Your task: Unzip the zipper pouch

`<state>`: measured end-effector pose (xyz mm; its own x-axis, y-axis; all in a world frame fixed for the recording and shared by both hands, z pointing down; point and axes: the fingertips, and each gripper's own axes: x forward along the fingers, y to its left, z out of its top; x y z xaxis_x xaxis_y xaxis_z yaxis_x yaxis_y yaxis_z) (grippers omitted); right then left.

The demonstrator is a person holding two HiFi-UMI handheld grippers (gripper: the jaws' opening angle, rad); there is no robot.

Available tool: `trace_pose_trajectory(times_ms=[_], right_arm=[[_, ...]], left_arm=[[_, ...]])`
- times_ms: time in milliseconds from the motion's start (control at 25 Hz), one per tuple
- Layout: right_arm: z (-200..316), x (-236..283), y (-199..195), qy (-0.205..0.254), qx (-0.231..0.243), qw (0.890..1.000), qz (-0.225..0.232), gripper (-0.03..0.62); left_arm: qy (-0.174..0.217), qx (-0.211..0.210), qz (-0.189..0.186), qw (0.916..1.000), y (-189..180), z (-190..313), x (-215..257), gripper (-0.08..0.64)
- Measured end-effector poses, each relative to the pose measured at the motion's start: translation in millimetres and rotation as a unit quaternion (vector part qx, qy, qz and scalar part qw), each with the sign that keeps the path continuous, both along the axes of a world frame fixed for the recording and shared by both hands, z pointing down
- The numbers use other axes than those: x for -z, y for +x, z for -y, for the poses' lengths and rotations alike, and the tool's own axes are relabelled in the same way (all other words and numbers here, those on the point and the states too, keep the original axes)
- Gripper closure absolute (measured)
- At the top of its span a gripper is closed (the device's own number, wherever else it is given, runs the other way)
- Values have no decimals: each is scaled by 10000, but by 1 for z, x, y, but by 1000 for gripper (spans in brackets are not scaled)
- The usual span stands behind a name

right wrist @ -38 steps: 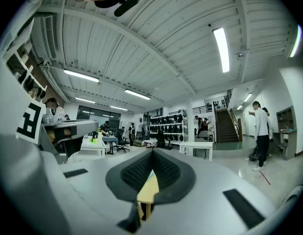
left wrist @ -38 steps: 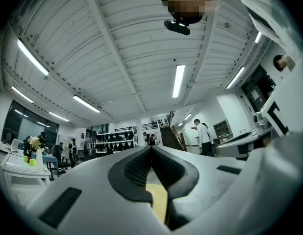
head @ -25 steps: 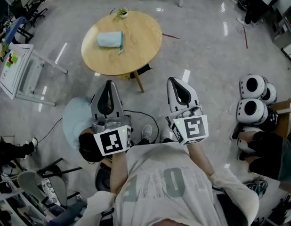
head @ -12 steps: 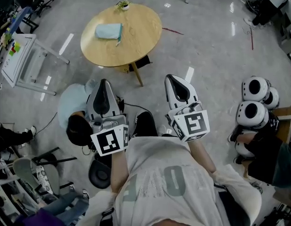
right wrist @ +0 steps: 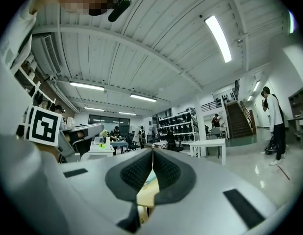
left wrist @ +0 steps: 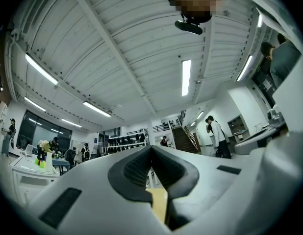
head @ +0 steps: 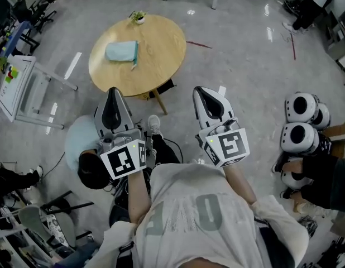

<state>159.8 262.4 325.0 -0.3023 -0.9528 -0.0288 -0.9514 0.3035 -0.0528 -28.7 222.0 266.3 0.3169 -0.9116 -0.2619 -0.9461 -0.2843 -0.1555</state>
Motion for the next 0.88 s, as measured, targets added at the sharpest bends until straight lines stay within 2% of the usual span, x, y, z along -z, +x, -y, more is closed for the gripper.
trace_pose_trajectory(times_ms=[120,280,600,880], right_arm=[[35,-2,-4,-24,-16,10000,-77,563],[94,-7,-14,-144,-171,9997,67,563],[229,-1,-58,-446,-360,9984,-18,562],[336,4,-92,-522,-583,9969,-115,562]], left_arm=[[-42,-62,-52,10000,-3,37,-3,534],[-122,-224,-18,9997,-10,97,-7,534],[-308,-559,-14,9980,-43,238,-1,534],[-391,-1019,52,9940,-66,343,0,532]])
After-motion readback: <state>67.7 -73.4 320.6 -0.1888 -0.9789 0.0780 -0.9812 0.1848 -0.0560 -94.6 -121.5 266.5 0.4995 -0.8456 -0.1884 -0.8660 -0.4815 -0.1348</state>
